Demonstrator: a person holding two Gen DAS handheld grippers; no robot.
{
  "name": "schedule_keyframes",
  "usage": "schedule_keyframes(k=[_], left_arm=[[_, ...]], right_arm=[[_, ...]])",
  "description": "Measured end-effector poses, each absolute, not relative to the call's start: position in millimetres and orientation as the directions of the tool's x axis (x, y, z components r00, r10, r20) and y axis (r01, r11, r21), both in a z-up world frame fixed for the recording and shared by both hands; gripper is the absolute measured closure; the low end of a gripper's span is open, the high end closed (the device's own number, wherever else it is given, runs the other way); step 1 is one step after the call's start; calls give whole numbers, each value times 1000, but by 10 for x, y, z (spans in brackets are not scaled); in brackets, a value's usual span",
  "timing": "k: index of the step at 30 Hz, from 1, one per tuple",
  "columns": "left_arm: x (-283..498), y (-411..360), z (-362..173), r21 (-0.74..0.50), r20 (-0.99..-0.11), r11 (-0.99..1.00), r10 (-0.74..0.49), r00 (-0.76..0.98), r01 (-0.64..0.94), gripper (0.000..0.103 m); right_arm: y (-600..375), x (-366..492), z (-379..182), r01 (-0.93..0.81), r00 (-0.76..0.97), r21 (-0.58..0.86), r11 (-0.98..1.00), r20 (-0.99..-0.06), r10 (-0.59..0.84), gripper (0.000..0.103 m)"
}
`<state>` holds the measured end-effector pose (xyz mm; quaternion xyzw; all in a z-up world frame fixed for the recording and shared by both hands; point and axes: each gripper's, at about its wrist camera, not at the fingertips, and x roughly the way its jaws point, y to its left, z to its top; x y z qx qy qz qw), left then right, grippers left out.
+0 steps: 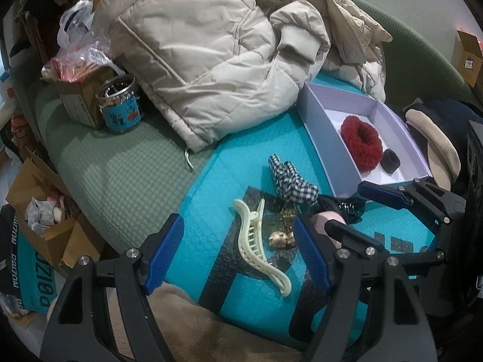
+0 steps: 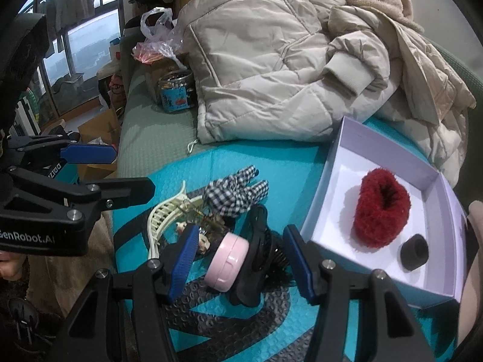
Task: Organize objects
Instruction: 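Move both tools back to the remaining accessories beside the box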
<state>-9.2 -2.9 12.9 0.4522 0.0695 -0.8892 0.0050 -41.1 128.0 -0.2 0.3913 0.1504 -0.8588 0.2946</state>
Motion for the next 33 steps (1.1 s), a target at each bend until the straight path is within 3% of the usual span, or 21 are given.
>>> schedule_keyframes(k=[12, 20, 28, 31, 33], left_arm=[[-77, -32, -205, -157, -836, -985, 92, -540, 76, 30], [-77, -23, -340, -157, -850, -985, 97, -518, 74, 30], [-127, 0, -433, -158, -853, -985, 100, -513, 71, 30], [-150, 7, -513, -143, -864, -987, 86, -496, 79, 45], [-143, 6, -526, -176, -859, -982, 120, -497, 67, 66]], right_arm=[[1284, -337, -164, 638, -492, -14, -770, -776, -394, 45], [1260, -321, -213, 640, -487, -5, -769, -776, -400, 65], [1246, -336, -225, 629, -496, -19, -777, -779, -383, 68], [1235, -316, -220, 631, -498, -24, -775, -779, -381, 76], [1235, -309, -220, 634, -495, -20, -773, -779, -385, 76]])
